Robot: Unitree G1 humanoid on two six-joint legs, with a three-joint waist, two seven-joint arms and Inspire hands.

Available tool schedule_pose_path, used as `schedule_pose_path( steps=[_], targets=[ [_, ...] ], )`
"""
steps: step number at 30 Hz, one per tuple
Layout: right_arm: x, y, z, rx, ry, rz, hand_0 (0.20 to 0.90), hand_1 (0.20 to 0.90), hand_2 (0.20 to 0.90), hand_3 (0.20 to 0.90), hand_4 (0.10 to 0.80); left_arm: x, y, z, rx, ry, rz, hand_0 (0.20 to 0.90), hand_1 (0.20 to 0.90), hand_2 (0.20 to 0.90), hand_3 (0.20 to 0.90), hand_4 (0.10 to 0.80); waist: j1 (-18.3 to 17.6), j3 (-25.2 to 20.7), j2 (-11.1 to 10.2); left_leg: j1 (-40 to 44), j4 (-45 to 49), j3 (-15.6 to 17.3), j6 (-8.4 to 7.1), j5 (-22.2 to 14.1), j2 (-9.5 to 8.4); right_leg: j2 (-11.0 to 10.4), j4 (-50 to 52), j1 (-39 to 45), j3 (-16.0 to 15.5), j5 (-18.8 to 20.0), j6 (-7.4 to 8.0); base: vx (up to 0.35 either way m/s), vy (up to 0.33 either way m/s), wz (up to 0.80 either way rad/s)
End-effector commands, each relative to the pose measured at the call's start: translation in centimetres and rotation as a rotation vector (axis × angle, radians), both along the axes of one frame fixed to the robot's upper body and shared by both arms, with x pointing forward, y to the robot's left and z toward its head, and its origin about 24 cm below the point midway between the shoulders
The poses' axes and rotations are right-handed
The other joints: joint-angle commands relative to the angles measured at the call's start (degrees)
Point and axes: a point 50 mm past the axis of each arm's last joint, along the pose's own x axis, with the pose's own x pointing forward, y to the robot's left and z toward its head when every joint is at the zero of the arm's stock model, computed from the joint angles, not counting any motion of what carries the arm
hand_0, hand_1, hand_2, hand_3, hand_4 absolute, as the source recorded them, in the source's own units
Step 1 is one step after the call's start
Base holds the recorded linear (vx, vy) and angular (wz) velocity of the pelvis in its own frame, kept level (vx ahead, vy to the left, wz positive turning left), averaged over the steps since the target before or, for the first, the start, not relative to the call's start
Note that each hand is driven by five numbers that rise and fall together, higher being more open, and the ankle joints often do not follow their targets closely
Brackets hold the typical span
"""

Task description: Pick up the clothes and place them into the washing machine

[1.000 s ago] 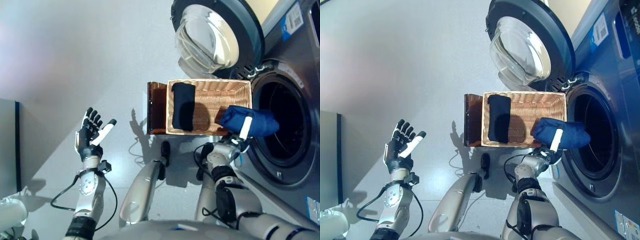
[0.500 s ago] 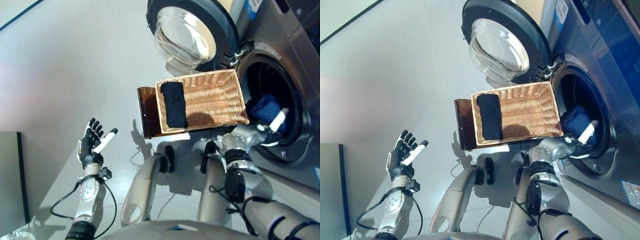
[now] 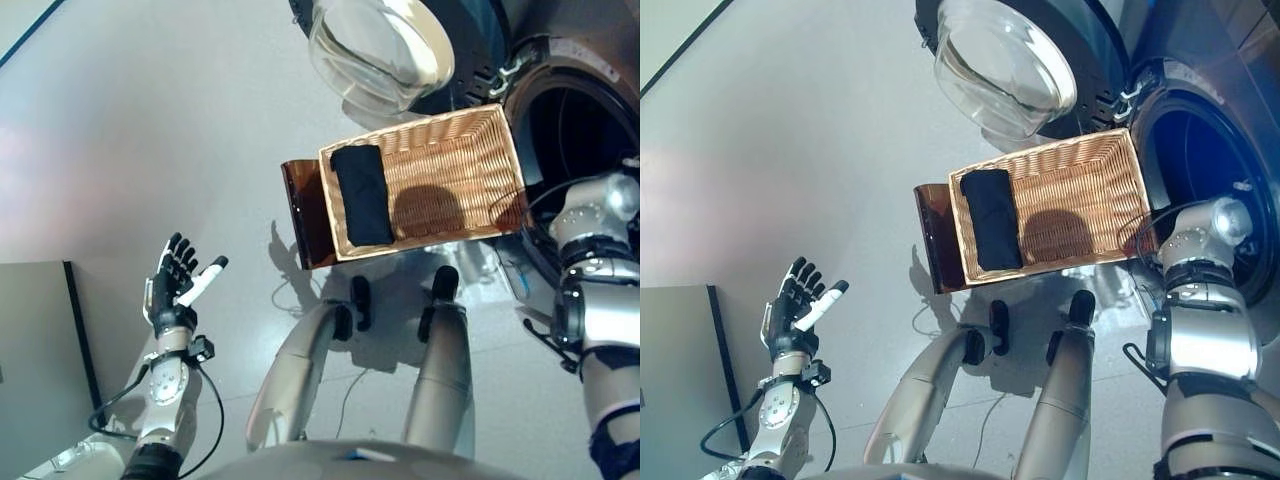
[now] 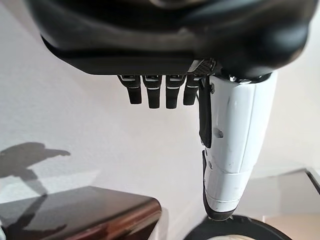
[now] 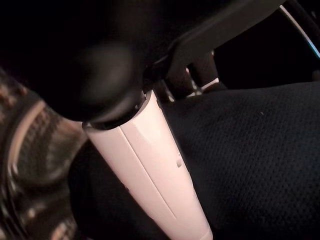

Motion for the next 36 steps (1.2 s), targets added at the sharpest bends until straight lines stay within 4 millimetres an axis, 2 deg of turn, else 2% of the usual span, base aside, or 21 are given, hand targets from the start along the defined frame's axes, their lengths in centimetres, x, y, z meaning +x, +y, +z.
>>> schedule_pose_path(
  steps=[1, 8, 11, 12, 13, 14, 15, 16, 17, 18, 19, 20, 23, 29, 36],
  targets=[
    [-3.3, 0.1, 15.1, -0.493, -0.319, -0.068, 0.200, 0.200, 0.200, 0.200, 0.300, -0.4, 3.2, 2.2, 0.041, -0.135, 0.128, 0.900, 0.900, 0.900, 0.900, 0.800, 0.28, -4.48, 0.02, 1.04, -7.40, -6.15, -7.83, 3.33, 3.53, 2.35, -0.50, 5.65, -3.89, -7.96, -5.30, 0.034, -0.017, 0.01],
    [-3.9, -0.4, 14.6, -0.482, -0.307, -0.149, 0.200, 0.200, 0.200, 0.200, 0.300, -0.4, 3.4, 1.8, 0.032, -0.126, 0.151, 0.900, 0.900, 0.900, 0.900, 0.800, -0.34, -4.75, 0.22, 2.73, -12.00, -6.55, -8.87, 5.53, 2.96, 1.93, -3.30, 7.28, -4.97, -7.33, -5.00, 0.024, -0.015, 0.10],
    [-4.2, -1.0, 13.9, -0.496, -0.243, -0.193, 0.200, 0.200, 0.200, 0.200, 0.300, -0.5, 3.9, 1.6, 0.041, -0.116, 0.176, 0.900, 0.900, 0.900, 0.900, 0.800, -0.24, -5.25, 0.11, 3.15, -13.55, -6.67, -9.13, 6.15, 2.78, 1.76, -4.01, 7.65, -5.38, -7.16, -4.85, 0.027, -0.006, 0.09],
    [-4.2, -1.4, 13.6, -0.513, -0.166, -0.217, 0.200, 0.200, 0.200, 0.200, 0.300, -0.5, 4.0, 1.6, 0.047, -0.113, 0.181, 0.900, 0.900, 0.900, 0.900, 0.800, 0.02, -5.44, -0.10, 3.20, -13.57, -6.70, -9.16, 6.31, 2.73, 1.67, -4.05, 7.77, -5.46, -7.04, -4.87, 0.010, 0.001, 0.07],
    [-4.1, -1.3, 13.8, -0.517, -0.164, -0.220, 0.200, 0.200, 0.200, 0.200, 0.300, -0.5, 3.9, 1.6, 0.044, -0.113, 0.181, 0.900, 0.900, 0.900, 0.900, 0.800, 0.00, -5.43, 0.01, 3.19, -13.63, -6.68, -9.17, 6.35, 2.74, 1.68, -4.10, 7.73, -5.43, -7.01, -4.87, 0.004, 0.001, 0.08],
    [-4.2, -2.8, 13.1, -0.621, 0.142, -0.320, 0.200, 0.200, 0.200, 0.200, 0.300, -0.5, 4.6, 1.8, 0.075, -0.102, 0.185, 0.900, 0.900, 0.900, 0.900, 0.800, 0.58, -5.98, -0.79, 3.44, -14.15, -6.74, -9.15, 6.46, 2.76, 1.64, -4.51, 8.00, -5.59, -6.81, -4.85, 0.006, 0.003, 0.07],
    [-4.1, -2.5, 13.5, -0.629, 0.144, -0.324, 0.200, 0.200, 0.200, 0.200, 0.300, -0.5, 4.4, 1.7, 0.068, -0.103, 0.187, 0.900, 0.900, 0.900, 0.900, 0.800, 0.50, -5.89, -0.49, 3.44, -14.23, -6.68, -9.15, 6.47, 2.78, 1.67, -4.57, 7.94, -5.53, -6.78, -4.85, -0.004, -0.004, 0.07],
    [-4.0, -3.5, 13.1, -0.796, 0.538, -0.450, 0.900, 0.900, 0.900, 0.900, 0.800, -0.3, 5.0, 1.6, 0.083, -0.083, 0.206, 0.900, 0.900, 0.900, 0.900, 0.800, 0.65, -6.16, -1.09, 3.56, -14.59, -6.77, -9.26, 6.86, 2.88, 1.75, -4.89, 8.13, -5.76, -6.50, -4.93, -0.004, -0.007, 0.03],
    [-3.9, -3.2, 13.5, -0.804, 0.540, -0.454, 0.900, 0.900, 0.900, 0.900, 0.800, -0.3, 4.9, 1.6, 0.075, -0.083, 0.208, 0.900, 0.900, 0.900, 0.900, 0.800, 0.48, -6.05, -0.71, 3.52, -14.61, -6.74, -9.27, 6.84, 2.90, 1.77, -4.90, 8.07, -5.74, -6.52, -4.93, 0.000, 0.000, 0.00],
    [-3.6, -2.9, 14.7, -1.014, 0.792, -0.518, 0.900, 0.900, 0.900, 0.900, 0.800, -0.1, 5.3, 2.0, 0.078, -0.097, 0.220, 0.900, 0.900, 0.900, 0.900, 0.800, 0.46, -6.21, -1.39, 3.48, -14.96, -6.88, -9.41, 7.06, 2.94, 1.87, -5.21, 8.11, -6.08, -6.31, -5.03, -0.007, -0.030, 0.01],
    [-3.5, -2.3, 15.5, -1.060, 0.805, -0.563, 0.900, 0.900, 0.900, 0.900, 0.800, -0.2, 5.2, 1.9, 0.071, -0.095, 0.230, 0.900, 0.900, 0.900, 0.900, 0.800, 0.23, -6.11, -1.03, 3.54, -15.03, -6.92, -9.47, 7.13, 2.87, 1.84, -5.39, 8.14, -6.16, -6.21, -5.00, 0.000, 0.000, 0.00],
    [-3.5, -2.7, 14.9, -1.120, 0.933, -0.580, 0.900, 0.900, 0.900, 0.900, 0.800, -0.2, 5.1, 1.7, 0.063, -0.087, 0.229, 0.900, 0.900, 0.900, 0.900, 0.800, 0.19, -6.06, -1.10, 3.52, -15.13, -7.09, -9.54, 7.26, 2.79, 1.85, -5.52, 8.28, -6.29, -6.15, -4.96, 0.000, -0.008, 0.04],
    [-3.6, -2.8, 15.0, -1.123, 0.954, -0.610, 0.900, 0.900, 0.900, 0.900, 0.800, -0.3, 5.0, 1.9, 0.062, -0.103, 0.221, 0.900, 0.900, 0.900, 0.900, 0.800, 0.37, -6.19, -0.99, 3.54, -15.46, -7.31, -9.54, 7.42, 2.71, 1.86, -5.87, 8.48, -6.46, -6.03, -4.86, -0.002, -0.015, 0.05],
    [-2.6, -2.0, 15.1, -1.131, 0.988, -0.567, 0.900, 0.900, 0.900, 0.900, 0.800, -0.3, 4.9, 2.0, 0.049, -0.110, 0.202, 0.900, 0.900, 0.900, 0.900, 0.800, 0.51, -5.88, -1.22, 3.51, -15.98, -7.32, -9.66, 8.01, 2.74, 1.96, -6.14, 8.46, -6.74, -5.69, -4.87, -0.011, -0.003, 0.05],
    [-1.6, -1.4, 13.8, -1.070, 0.930, -0.480, 0.900, 0.900, 0.900, 0.900, 0.800, -0.6, 4.9, 2.3, 0.054, -0.123, 0.200, 0.900, 0.900, 0.900, 0.900, 0.800, 0.65, -5.98, -1.23, 3.66, -16.67, -7.46, -9.65, 8.23, 2.78, 2.08, -6.33, 8.48, -6.80, -5.64, -4.90, 0.000, 0.000, 0.00]
  ],
)
